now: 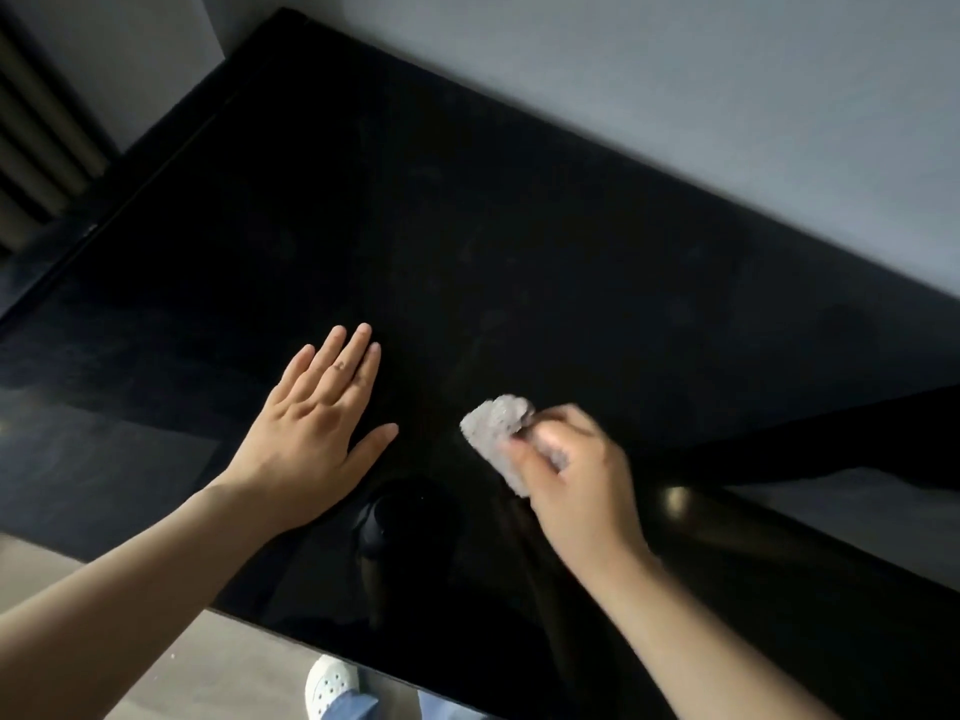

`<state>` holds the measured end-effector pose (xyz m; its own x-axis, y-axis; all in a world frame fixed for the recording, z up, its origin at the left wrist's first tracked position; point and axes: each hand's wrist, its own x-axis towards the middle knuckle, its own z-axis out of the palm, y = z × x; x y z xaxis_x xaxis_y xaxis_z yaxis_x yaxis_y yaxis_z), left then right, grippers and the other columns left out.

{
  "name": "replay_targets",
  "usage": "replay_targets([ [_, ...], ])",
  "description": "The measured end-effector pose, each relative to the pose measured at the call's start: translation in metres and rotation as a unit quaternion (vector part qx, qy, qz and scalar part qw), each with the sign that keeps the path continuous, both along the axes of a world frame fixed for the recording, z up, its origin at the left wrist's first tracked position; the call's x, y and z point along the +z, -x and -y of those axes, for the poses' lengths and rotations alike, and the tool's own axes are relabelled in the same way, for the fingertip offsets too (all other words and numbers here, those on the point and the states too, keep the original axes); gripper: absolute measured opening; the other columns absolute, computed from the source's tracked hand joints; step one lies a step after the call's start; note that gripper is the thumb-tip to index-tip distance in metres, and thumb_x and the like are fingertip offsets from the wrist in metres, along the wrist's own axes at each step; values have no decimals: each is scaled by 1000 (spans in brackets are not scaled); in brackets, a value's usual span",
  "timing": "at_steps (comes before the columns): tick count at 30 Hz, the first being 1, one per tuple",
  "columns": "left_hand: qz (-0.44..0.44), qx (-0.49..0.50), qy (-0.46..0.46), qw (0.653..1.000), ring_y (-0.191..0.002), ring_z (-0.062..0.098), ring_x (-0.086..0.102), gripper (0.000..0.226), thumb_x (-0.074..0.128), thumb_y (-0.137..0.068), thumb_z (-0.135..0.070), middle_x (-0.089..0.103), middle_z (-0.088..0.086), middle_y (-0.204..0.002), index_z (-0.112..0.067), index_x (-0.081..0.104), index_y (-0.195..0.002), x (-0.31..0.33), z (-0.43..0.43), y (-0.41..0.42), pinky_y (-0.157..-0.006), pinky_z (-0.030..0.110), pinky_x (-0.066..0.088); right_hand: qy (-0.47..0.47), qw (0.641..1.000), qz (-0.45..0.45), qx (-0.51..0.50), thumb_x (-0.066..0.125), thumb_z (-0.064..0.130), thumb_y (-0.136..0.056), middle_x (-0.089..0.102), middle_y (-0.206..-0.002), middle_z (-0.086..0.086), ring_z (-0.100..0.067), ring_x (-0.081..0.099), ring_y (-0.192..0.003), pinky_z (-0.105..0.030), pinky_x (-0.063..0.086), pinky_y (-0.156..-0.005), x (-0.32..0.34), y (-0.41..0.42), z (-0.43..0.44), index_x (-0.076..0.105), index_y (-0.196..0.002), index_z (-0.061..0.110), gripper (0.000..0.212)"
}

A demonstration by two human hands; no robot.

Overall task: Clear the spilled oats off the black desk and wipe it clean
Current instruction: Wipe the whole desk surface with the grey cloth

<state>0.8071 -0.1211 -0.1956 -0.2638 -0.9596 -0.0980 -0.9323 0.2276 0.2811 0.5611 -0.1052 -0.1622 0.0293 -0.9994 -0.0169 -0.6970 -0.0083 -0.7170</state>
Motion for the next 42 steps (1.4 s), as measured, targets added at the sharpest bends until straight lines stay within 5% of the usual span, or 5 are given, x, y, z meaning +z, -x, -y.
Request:
replay_targets([
  [10,4,2,2,1000,-146,12,-19,82,9,-88,-64,-10,-2,-161,-14,4,-154,-8,2,0,-118,31,-13,61,977,-165,-121,59,35,-90,54,-93,10,-15,52,-74,-28,35,-65,-24,-1,21,55,-68,22,26],
  [18,15,-3,2,1000,-146,16,-18,84,6,-86,-64,-10,1,-161,-13,4,-154,-4,4,-2,-119,34,-10,4,1000,-3,12,62,36,-85,52,-78,12,-6,55,-65,-14,37,-56,-4,-24,-63,47,-60,22,33],
  [25,27,5,9,1000,-147,18,-16,78,20,-93,-57,-10,2,-161,-11,2,-153,2,8,3,-120,36,-7,46,976,-81,-198,57,29,-92,44,-74,8,-11,41,-59,-27,22,-55,1,-4,7,31,-54,21,47],
  [37,5,29,-15,999,-147,16,-16,79,17,-93,-60,-10,2,-160,-9,7,-153,1,-95,-30,-118,29,-13,14,999,-29,36,53,43,-87,55,-89,15,-7,55,-67,-25,44,-56,-13,-53,-131,61,-70,18,31],
  [42,43,17,-2,999,-148,19,-10,75,18,-96,-56,-4,6,-161,-7,11,-153,0,-108,-42,-120,35,-7,68,991,-50,-106,59,35,-88,51,-81,10,-8,48,-65,-23,34,-56,2,-24,-86,46,-62,25,31],
])
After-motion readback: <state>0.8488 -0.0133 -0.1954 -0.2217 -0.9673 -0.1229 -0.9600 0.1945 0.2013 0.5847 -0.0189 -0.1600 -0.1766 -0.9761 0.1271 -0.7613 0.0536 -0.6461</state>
